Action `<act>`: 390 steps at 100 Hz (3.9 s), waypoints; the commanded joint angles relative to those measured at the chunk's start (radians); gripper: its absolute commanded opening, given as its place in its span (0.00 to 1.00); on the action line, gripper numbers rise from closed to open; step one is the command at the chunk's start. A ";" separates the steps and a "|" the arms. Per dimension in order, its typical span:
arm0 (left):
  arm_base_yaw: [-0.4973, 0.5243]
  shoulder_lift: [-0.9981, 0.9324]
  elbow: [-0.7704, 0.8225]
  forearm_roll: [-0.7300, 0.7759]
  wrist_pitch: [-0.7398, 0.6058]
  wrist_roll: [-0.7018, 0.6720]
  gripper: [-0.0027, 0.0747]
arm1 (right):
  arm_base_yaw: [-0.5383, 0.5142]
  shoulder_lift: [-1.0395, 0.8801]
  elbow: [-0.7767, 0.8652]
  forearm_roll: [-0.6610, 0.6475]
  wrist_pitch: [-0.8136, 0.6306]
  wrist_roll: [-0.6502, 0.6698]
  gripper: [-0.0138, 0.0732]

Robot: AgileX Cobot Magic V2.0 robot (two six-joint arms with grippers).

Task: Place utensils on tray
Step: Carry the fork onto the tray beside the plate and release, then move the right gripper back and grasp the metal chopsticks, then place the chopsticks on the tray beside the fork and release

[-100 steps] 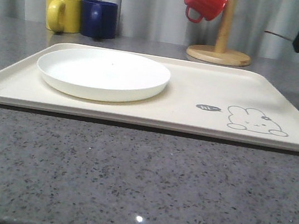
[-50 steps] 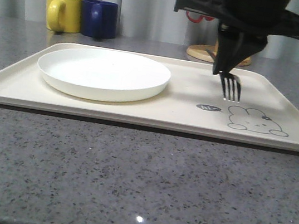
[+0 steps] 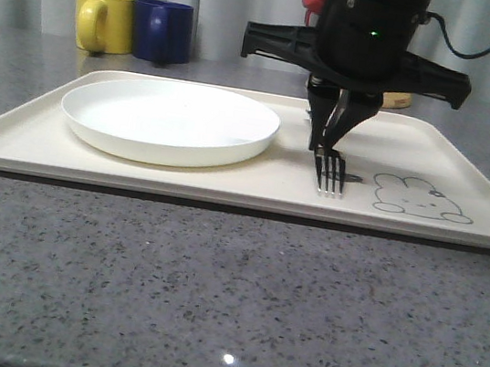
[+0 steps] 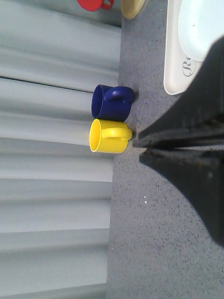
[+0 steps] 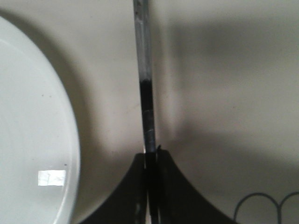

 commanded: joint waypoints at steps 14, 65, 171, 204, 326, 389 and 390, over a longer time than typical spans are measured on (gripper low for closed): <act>-0.010 0.001 -0.027 -0.008 -0.071 -0.001 0.01 | 0.000 -0.037 -0.037 -0.029 -0.035 0.003 0.27; -0.010 0.001 -0.027 -0.008 -0.071 -0.001 0.01 | -0.009 -0.105 -0.039 -0.029 -0.031 -0.057 0.55; -0.010 0.001 -0.027 -0.008 -0.071 -0.001 0.01 | -0.643 -0.193 0.036 0.300 0.030 -0.807 0.55; -0.010 0.001 -0.027 -0.008 -0.071 -0.001 0.01 | -0.653 -0.089 0.036 0.291 0.017 -0.812 0.55; -0.010 0.001 -0.027 -0.008 -0.071 -0.001 0.01 | -0.383 -0.219 -0.089 0.314 0.148 -0.530 0.09; -0.010 0.001 -0.027 -0.008 -0.071 -0.001 0.01 | -0.187 -0.039 -0.089 0.142 0.074 -0.224 0.09; -0.010 0.001 -0.027 -0.008 -0.071 -0.001 0.01 | -0.187 -0.037 -0.089 0.143 0.073 -0.224 0.09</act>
